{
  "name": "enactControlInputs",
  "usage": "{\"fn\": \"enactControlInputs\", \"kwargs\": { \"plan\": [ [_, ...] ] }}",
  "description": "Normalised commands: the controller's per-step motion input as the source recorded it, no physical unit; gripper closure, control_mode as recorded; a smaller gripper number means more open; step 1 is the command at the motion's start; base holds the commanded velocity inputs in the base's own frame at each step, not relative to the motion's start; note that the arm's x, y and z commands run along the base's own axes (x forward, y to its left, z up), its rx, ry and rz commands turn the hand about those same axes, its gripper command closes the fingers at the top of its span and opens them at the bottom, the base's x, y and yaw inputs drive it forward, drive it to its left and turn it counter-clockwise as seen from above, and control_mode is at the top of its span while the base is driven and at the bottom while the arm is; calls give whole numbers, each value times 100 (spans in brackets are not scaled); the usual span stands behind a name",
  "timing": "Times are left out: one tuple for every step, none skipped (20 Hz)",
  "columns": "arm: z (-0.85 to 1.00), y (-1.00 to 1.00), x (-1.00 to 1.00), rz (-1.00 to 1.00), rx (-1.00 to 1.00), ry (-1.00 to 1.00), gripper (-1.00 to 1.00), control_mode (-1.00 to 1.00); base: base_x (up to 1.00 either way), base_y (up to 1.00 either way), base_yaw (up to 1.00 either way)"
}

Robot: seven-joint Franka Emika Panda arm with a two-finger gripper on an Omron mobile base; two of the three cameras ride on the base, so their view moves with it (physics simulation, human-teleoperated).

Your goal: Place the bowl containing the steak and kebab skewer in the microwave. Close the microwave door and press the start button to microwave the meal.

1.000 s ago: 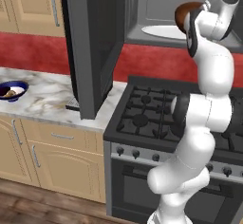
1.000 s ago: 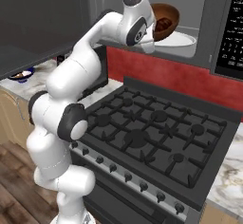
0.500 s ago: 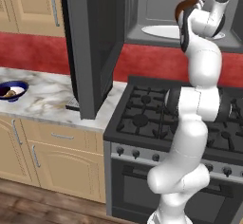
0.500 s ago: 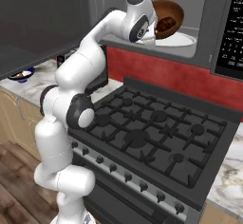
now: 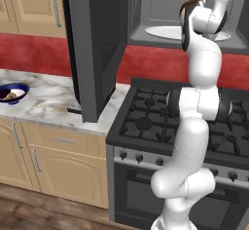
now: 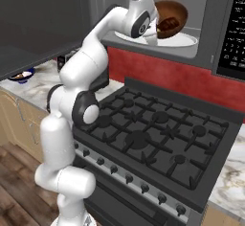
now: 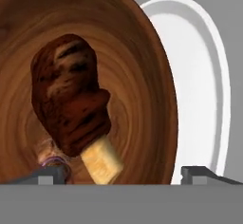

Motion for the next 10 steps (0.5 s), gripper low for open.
{"fn": "enactControlInputs", "kwargs": {
  "plan": [
    [6,1,0,0,-7,0,-100,-100,0,0,0],
    [6,5,0,0,-9,-2,-100,-100,0,0,0],
    [1,11,0,0,-11,-5,-100,-100,0,0,0],
    [0,24,-12,0,-17,-15,-100,-100,0,0,0],
    [-13,36,-17,0,-23,-27,-100,-100,0,0,0],
    [-36,23,-27,0,-24,-41,-100,-100,0,0,0],
    [-49,26,-33,0,-26,-50,-100,-100,0,0,0],
    [-40,18,-35,0,-24,-53,-100,-100,0,0,0],
    [-24,13,-42,0,-23,-54,-100,-100,0,0,0],
    [0,10,-59,0,-20,-47,-100,-100,0,0,0]
  ]
}}
